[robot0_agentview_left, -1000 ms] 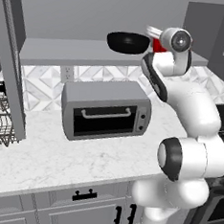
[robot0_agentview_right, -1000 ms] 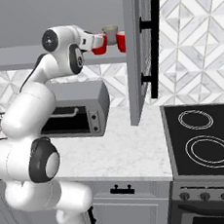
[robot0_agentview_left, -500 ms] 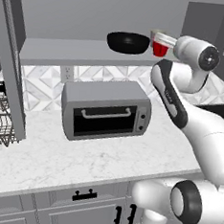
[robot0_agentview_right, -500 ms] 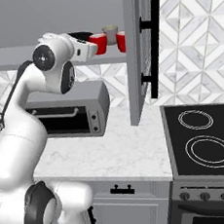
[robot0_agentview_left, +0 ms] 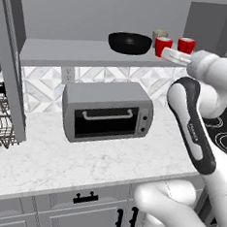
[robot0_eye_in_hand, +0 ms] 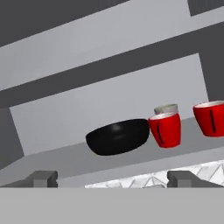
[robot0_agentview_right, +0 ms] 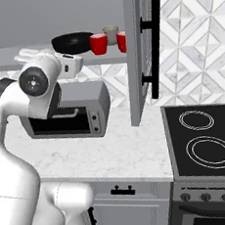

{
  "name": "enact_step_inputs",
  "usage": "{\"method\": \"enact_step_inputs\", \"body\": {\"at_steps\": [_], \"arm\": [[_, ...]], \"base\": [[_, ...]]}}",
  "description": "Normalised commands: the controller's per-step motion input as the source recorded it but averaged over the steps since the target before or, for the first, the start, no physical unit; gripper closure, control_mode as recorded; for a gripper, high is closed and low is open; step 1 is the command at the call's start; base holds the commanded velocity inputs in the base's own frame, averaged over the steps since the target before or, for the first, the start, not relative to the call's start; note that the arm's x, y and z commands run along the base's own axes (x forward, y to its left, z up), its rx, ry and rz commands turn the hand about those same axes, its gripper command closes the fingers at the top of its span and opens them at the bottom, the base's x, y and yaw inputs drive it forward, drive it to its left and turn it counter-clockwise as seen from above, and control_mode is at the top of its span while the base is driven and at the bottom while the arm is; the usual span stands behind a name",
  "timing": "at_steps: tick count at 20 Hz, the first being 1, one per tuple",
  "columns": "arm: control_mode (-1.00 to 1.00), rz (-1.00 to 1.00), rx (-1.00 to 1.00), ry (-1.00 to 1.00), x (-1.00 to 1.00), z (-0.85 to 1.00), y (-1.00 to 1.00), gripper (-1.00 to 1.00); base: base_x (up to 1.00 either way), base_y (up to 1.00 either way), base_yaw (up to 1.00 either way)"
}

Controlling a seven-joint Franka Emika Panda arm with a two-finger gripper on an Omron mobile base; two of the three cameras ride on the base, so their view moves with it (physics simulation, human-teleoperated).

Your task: Gather all objects into one cabinet and sort the glasses and bowls to opposite sides.

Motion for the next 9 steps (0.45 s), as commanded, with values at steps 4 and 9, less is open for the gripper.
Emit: {"method": "enact_step_inputs", "body": {"at_steps": [4, 9], "arm": [[-1.0, 0.05, -0.04, 0.0, -1.0, 0.0, 0.68, -1.0], [-1.0, 0.0, -0.08, 0.0, -1.0, 0.0, 0.77, -1.0]], "base": [[0.0, 0.0, 0.0], [0.0, 0.0, 0.0]]}}
